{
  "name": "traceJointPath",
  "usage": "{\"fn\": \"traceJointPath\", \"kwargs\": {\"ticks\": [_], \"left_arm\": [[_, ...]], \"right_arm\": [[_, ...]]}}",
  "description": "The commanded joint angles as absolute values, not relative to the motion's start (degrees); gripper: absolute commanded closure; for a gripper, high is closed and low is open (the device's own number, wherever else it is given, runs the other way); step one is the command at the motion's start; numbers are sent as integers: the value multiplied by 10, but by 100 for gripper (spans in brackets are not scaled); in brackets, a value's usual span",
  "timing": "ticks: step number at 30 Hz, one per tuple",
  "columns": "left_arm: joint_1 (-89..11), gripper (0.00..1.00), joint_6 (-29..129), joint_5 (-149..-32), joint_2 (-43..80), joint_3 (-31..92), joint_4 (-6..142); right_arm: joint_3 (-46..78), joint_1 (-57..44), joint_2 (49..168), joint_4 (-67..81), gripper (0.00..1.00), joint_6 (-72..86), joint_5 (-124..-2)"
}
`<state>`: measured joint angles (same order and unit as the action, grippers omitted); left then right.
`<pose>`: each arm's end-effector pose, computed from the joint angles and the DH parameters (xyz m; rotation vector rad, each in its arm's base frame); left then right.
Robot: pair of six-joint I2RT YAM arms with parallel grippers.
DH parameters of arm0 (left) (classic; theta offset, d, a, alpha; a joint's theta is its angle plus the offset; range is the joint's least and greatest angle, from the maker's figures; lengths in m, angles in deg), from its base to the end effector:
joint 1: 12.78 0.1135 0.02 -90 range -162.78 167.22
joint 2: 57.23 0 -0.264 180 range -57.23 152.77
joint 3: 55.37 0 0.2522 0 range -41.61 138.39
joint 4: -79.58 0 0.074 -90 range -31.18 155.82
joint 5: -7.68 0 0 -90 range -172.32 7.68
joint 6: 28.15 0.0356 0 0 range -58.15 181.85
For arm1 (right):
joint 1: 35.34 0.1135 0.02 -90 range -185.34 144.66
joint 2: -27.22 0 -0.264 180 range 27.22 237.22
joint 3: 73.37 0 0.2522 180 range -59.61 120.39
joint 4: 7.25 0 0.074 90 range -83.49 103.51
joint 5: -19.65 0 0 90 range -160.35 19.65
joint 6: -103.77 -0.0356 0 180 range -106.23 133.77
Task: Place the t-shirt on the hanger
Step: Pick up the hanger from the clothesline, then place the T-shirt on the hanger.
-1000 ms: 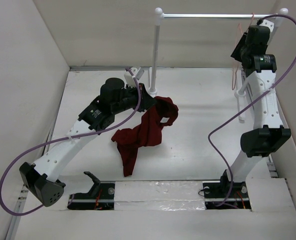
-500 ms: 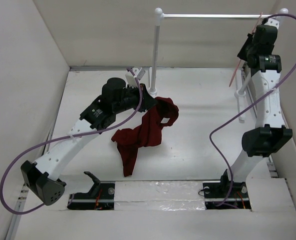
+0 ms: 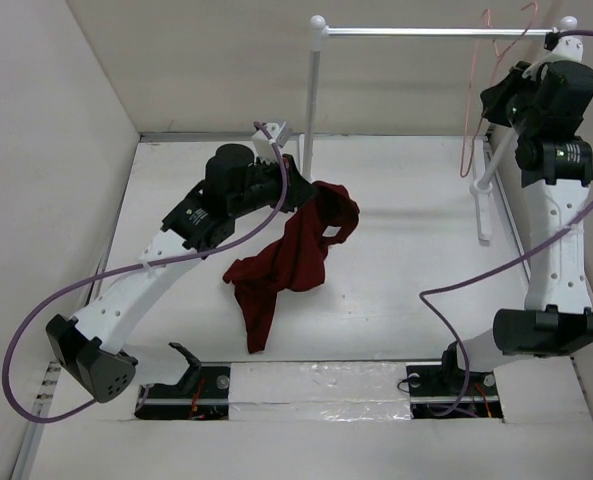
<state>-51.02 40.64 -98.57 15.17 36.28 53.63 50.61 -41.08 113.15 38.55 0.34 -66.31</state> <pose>0.2182 -0.1847 0.4357 0.4855 1.7214 -1.0024 0.3071 -0.0283 0.5175 0.2325 1.6924 0.1601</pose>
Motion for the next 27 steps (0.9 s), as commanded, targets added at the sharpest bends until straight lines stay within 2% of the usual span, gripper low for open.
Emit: {"fn": "traceJointPath", "kwargs": {"ticks": [1,11,15,22,27], "left_arm": [[-512,100,415,-981,153,396,563],[-505,100,423,-958,194,437,566],[-484,100,414,-970,220,447,580],[-460,100,405,-967,282,493,590],[-450,100,401,-960,335,552,584]], "right_arm": [[469,-420,1095,332,100,-5,-600],[307,-407,999,321,100,-44,-486],[258,-375,917,340,100,-47,-464],[237,-298,786,509,100,-56,-421],[220,-270,707,574,100,-93,-408]]}}
